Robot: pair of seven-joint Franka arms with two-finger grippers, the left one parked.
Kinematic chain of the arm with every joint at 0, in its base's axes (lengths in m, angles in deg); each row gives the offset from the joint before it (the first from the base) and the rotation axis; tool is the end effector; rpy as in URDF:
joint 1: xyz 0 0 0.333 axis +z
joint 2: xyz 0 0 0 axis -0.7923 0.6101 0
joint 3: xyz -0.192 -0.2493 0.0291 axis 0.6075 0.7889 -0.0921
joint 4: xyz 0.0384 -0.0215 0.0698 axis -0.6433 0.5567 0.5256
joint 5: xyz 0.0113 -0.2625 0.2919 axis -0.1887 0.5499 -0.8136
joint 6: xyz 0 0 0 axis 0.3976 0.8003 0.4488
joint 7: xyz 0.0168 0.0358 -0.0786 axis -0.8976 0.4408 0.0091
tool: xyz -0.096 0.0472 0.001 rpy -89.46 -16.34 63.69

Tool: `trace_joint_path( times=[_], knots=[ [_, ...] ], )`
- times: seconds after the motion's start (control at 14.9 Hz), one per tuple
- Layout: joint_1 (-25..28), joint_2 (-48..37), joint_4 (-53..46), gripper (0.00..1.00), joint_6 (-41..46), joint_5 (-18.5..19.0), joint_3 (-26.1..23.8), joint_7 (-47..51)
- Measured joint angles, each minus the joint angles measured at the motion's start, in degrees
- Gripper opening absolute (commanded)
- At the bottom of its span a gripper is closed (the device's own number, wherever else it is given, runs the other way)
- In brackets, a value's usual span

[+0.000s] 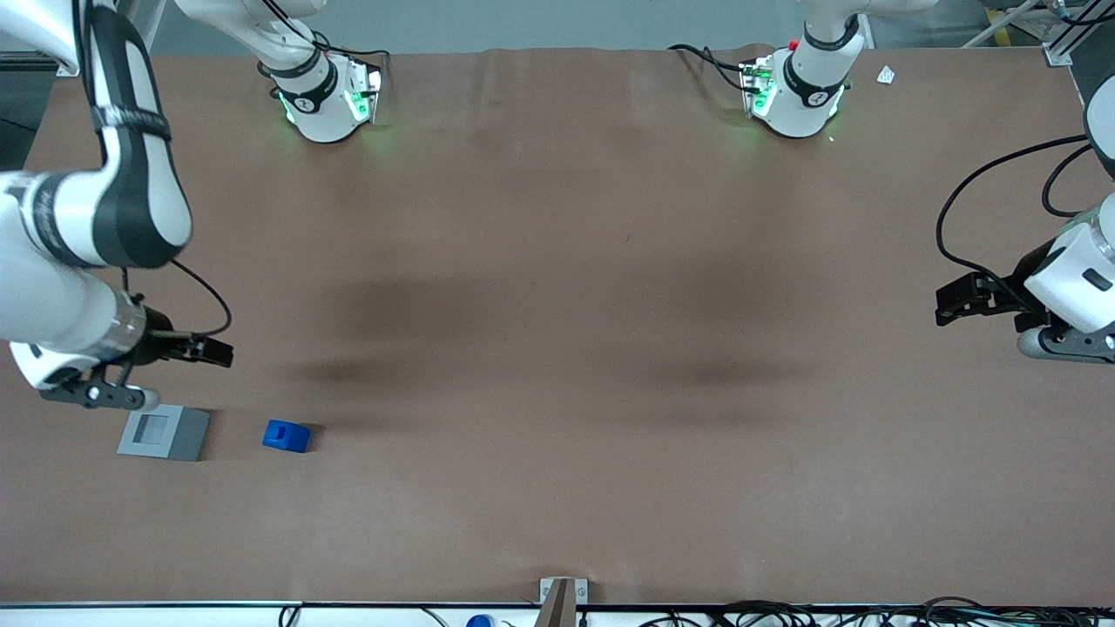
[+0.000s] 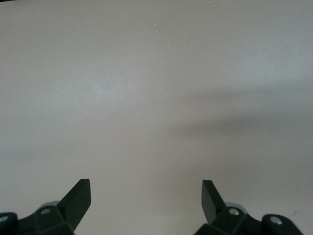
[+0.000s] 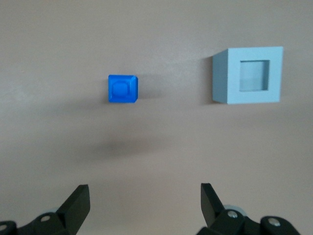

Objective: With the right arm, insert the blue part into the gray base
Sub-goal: 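Close the right gripper on the blue block and lift it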

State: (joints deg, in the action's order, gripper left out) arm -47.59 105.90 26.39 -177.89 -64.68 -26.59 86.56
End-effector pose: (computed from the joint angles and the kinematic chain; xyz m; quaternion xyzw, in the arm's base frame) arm 0.6579 0.0012 0.4046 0.9977 -0.0609 -0.0211 0.0189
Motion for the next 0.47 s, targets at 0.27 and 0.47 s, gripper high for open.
trace_joint_path(
  times=[0.27, 0.47],
  knots=[
    [1.27, 6.46, -0.7, 1.0, -8.02, -0.68, -0.1, 3.01],
    [1.26, 11.2, -1.19, 1.0, -15.54, -5.08, 0.06, 3.32]
  ],
)
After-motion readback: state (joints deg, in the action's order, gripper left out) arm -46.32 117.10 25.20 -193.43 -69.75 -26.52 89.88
